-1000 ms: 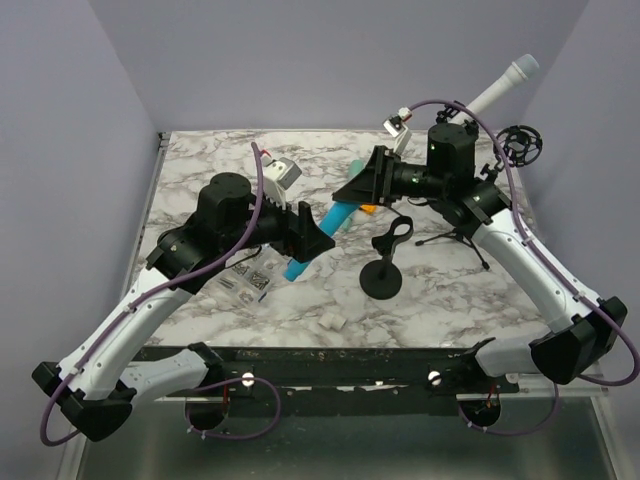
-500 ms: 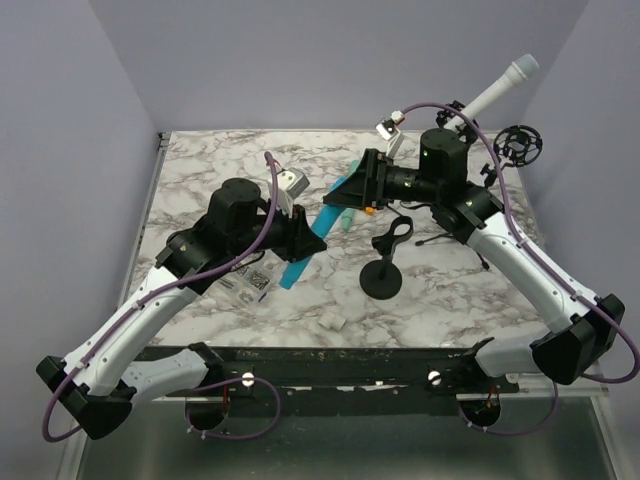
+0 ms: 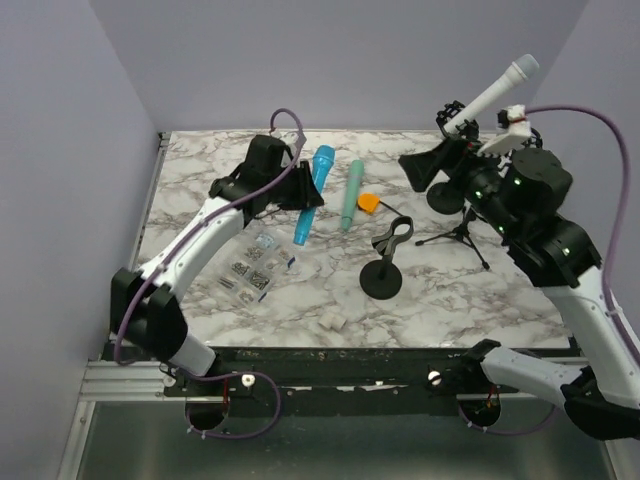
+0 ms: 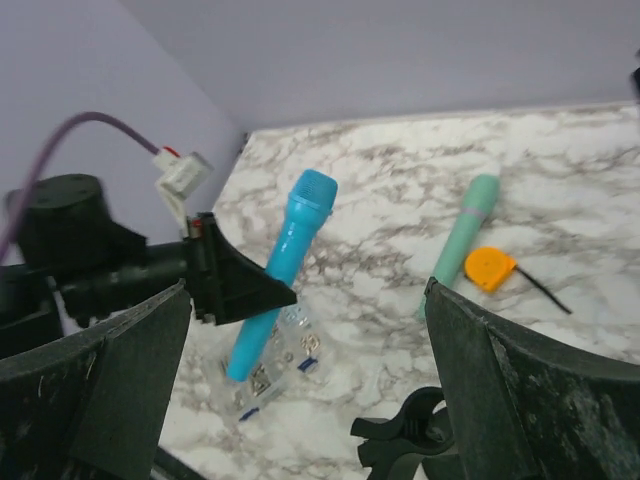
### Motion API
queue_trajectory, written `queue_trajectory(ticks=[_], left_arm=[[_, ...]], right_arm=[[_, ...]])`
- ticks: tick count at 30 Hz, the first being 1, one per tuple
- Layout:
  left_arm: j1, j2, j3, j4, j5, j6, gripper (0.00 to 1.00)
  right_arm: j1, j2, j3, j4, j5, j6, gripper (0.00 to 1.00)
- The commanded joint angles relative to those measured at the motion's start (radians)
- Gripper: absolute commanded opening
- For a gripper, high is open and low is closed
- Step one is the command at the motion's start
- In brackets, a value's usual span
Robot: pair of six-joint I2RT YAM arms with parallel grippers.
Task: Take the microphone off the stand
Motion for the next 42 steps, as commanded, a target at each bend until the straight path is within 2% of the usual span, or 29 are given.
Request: queue_trajectory(ticks=[1,6,11,15,22,27,31,34,35,39,42], left_arm=[[0.020,0.269,0.168,0.047,-0.049,0.016,0.00],[0.043,0.519,0.334,0.076,-0.004,-0.009,0.00],[0.078,0.748,0.553,-0.018,0.119,-0.077,0.02],[0.082,0.837,0.616,0.002,0.226,-0.151,0.07],[0.100,0.960,0.716,-0.023,0.290,-0.205,0.16],[0.109,0.986,0.724,0.011,0.335,-0.229,0.32],[0.112,0.992,0.742,0.005,0.354,-0.226,0.49],[0.114,0.973,0.736,-0.006,0.353,-0.216,0.59],[0.115,0.956,0.729,-0.006,0.351,-0.210,0.62],[0.121,0.864,0.678,-0.003,0.353,-0.189,0.91],[0.126,0.766,0.634,-0.015,0.346,-0.173,0.96]], right_arm=[[0.001,-0.137,-0.066,0.001,0.233,-0.052,1.00],[0.000,-0.263,-0.132,0.010,0.257,-0.046,1.00],[0.001,-0.299,-0.134,-0.056,0.305,-0.034,1.00],[0.001,-0.318,-0.163,-0.065,0.322,-0.015,1.00],[0.000,-0.321,-0.226,-0.104,0.342,0.082,0.99],[0.001,-0.290,-0.257,-0.157,0.473,0.097,0.99],[0.001,-0.263,-0.300,-0.117,0.391,0.118,0.99],[0.000,-0.228,-0.340,-0.104,0.386,0.145,0.99],[0.000,-0.215,-0.354,-0.104,0.400,0.150,0.99],[-0.012,-0.181,-0.380,-0.115,0.485,0.147,0.99],[-0.079,-0.177,-0.382,-0.125,0.477,0.136,0.98]])
